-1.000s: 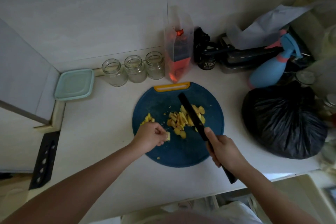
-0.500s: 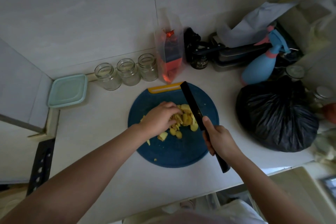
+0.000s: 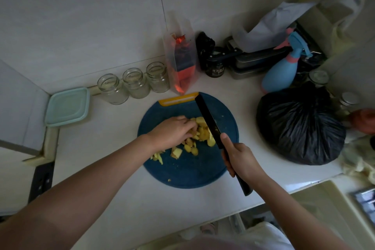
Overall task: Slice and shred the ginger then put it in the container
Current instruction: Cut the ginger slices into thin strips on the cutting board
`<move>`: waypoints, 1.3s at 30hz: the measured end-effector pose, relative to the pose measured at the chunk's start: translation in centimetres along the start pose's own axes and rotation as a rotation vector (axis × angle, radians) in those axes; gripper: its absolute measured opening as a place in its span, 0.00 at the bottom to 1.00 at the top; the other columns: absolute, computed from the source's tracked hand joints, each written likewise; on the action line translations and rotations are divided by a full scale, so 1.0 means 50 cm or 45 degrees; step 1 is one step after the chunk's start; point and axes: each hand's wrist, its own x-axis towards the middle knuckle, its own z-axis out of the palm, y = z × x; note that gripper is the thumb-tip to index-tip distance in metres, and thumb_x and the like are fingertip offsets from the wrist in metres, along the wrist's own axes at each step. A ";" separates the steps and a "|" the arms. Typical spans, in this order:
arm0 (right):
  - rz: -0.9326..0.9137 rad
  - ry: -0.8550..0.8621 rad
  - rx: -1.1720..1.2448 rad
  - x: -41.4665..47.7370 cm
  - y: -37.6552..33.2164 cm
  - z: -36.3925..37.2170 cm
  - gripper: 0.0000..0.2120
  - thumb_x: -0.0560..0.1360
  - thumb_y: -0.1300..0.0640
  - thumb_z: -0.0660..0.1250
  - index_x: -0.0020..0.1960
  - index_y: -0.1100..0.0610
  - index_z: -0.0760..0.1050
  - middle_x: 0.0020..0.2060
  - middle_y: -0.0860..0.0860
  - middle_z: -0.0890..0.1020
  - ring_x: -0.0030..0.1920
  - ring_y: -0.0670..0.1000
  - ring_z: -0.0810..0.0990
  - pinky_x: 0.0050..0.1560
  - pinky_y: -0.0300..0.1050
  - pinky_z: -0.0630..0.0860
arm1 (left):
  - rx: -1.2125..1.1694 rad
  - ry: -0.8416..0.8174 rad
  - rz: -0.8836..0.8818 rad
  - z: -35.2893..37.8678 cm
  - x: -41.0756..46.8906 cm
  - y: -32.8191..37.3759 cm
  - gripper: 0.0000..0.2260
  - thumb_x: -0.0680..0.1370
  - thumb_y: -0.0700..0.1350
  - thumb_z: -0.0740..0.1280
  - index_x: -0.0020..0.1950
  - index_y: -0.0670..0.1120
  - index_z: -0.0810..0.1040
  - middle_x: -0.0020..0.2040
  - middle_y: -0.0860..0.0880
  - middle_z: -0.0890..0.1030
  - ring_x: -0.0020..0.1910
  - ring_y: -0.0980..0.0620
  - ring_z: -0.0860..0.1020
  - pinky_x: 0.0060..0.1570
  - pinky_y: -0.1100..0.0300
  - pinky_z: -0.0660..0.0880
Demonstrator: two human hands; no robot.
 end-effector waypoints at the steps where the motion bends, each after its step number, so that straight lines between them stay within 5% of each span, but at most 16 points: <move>1: -0.004 -0.001 -0.001 0.000 -0.001 0.000 0.30 0.79 0.36 0.53 0.32 0.59 0.71 0.25 0.54 0.72 0.23 0.50 0.70 0.30 0.42 0.72 | -0.011 0.022 -0.003 -0.002 0.000 -0.001 0.07 0.79 0.44 0.65 0.54 0.41 0.75 0.48 0.46 0.78 0.50 0.50 0.74 0.48 0.57 0.72; 8: -0.030 0.007 -0.012 -0.001 -0.006 -0.004 0.30 0.79 0.36 0.53 0.31 0.58 0.70 0.24 0.54 0.72 0.23 0.50 0.70 0.31 0.43 0.72 | -0.051 0.022 -0.045 -0.013 -0.015 -0.015 0.08 0.77 0.45 0.68 0.52 0.43 0.74 0.48 0.50 0.75 0.50 0.53 0.71 0.49 0.60 0.70; 16: -0.041 -0.010 -0.056 0.000 -0.009 0.002 0.30 0.79 0.35 0.52 0.32 0.59 0.71 0.25 0.54 0.73 0.24 0.50 0.71 0.32 0.42 0.72 | -0.169 -0.017 -0.220 0.011 -0.024 -0.014 0.14 0.79 0.45 0.65 0.64 0.44 0.78 0.58 0.46 0.80 0.57 0.50 0.76 0.53 0.69 0.64; 24: -0.037 0.000 -0.011 -0.006 -0.006 -0.002 0.30 0.79 0.37 0.53 0.32 0.59 0.70 0.24 0.53 0.72 0.23 0.49 0.70 0.31 0.42 0.72 | -0.213 0.295 -0.281 -0.025 -0.021 -0.005 0.12 0.79 0.45 0.66 0.60 0.43 0.79 0.52 0.46 0.82 0.50 0.49 0.79 0.49 0.60 0.72; 31: -0.071 0.011 -0.031 -0.009 -0.010 -0.009 0.30 0.79 0.36 0.53 0.31 0.59 0.70 0.22 0.52 0.73 0.22 0.49 0.70 0.32 0.42 0.73 | -0.140 0.238 -0.111 -0.006 -0.082 0.032 0.17 0.77 0.55 0.61 0.56 0.45 0.82 0.48 0.49 0.83 0.46 0.52 0.80 0.47 0.60 0.76; 39: -0.105 -0.008 -0.038 -0.021 0.003 -0.005 0.31 0.79 0.36 0.52 0.31 0.59 0.70 0.23 0.54 0.73 0.23 0.50 0.71 0.33 0.43 0.73 | 0.041 0.313 -0.027 0.121 -0.119 0.096 0.07 0.72 0.45 0.67 0.43 0.45 0.84 0.37 0.49 0.80 0.35 0.50 0.79 0.31 0.60 0.78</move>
